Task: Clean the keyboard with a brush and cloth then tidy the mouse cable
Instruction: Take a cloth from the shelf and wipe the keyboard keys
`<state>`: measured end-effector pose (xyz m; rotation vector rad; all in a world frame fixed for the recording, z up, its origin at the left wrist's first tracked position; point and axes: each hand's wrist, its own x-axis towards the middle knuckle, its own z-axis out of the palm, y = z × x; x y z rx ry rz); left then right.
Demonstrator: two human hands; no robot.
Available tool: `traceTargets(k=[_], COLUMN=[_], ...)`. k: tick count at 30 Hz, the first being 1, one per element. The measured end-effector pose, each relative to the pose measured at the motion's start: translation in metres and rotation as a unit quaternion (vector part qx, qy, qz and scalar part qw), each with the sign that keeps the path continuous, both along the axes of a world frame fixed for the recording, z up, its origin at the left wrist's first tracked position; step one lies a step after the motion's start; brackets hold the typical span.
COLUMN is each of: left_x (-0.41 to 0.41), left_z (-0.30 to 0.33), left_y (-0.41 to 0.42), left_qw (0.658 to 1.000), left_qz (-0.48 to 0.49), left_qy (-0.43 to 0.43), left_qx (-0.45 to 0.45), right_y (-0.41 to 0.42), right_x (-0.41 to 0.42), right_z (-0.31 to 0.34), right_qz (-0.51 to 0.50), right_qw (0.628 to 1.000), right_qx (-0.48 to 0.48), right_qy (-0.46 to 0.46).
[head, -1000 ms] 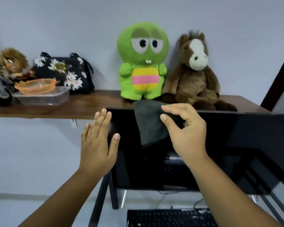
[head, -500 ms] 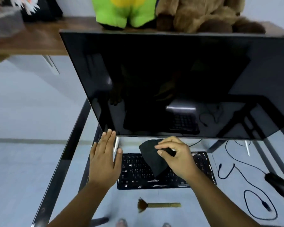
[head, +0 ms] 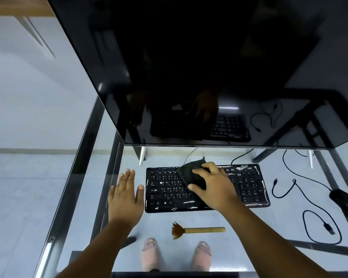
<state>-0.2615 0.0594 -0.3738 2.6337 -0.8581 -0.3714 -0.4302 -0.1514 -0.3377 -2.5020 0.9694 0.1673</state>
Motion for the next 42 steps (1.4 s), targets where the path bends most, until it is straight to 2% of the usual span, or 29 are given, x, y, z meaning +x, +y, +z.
traceTargets(k=[4, 8, 13, 18, 23, 28, 30, 33, 39, 42], left_x=[0.006, 0.009, 0.014, 0.02, 0.021, 0.016, 0.013, 0.01, 0.014, 0.014], left_z=[-0.006, -0.01, -0.009, -0.015, -0.017, -0.015, -0.014, -0.012, -0.015, -0.018], left_y=[0.005, 0.012, 0.021, 0.03, 0.03, 0.025, 0.019, 0.01, 0.003, 0.005], left_qw=[0.999, 0.997, 0.991, 0.988, 0.987, 0.988, 0.99, 0.992, 0.989, 0.989], left_qz=[-0.019, -0.047, -0.101, -0.129, -0.135, -0.113, -0.091, -0.08, -0.095, -0.102], left_qy=[0.025, 0.052, 0.074, 0.057, 0.057, 0.059, 0.073, 0.077, 0.084, 0.08], left_qx=[0.025, 0.034, 0.037, 0.065, 0.072, 0.083, 0.074, 0.068, 0.072, 0.076], right_y=[0.008, 0.007, 0.015, 0.035, 0.049, 0.045, 0.047, 0.05, 0.041, 0.052], right_x=[0.005, 0.008, 0.024, 0.049, 0.077, 0.073, 0.074, 0.075, 0.072, 0.089], right_z=[-0.004, -0.01, -0.011, -0.013, -0.013, -0.017, -0.017, -0.016, -0.015, -0.014], right_qz=[0.008, 0.007, -0.041, -0.034, 0.045, -0.058, -0.044, 0.029, -0.051, 0.013], right_qw=[0.999, 1.0, 0.995, 0.999, 0.999, 0.998, 0.998, 0.999, 0.997, 0.999], right_qx=[-0.022, -0.025, -0.022, -0.03, -0.012, -0.034, -0.032, -0.021, -0.05, -0.033], right_qy=[0.039, -0.01, -0.093, -0.02, -0.014, -0.005, -0.014, -0.023, -0.001, -0.015])
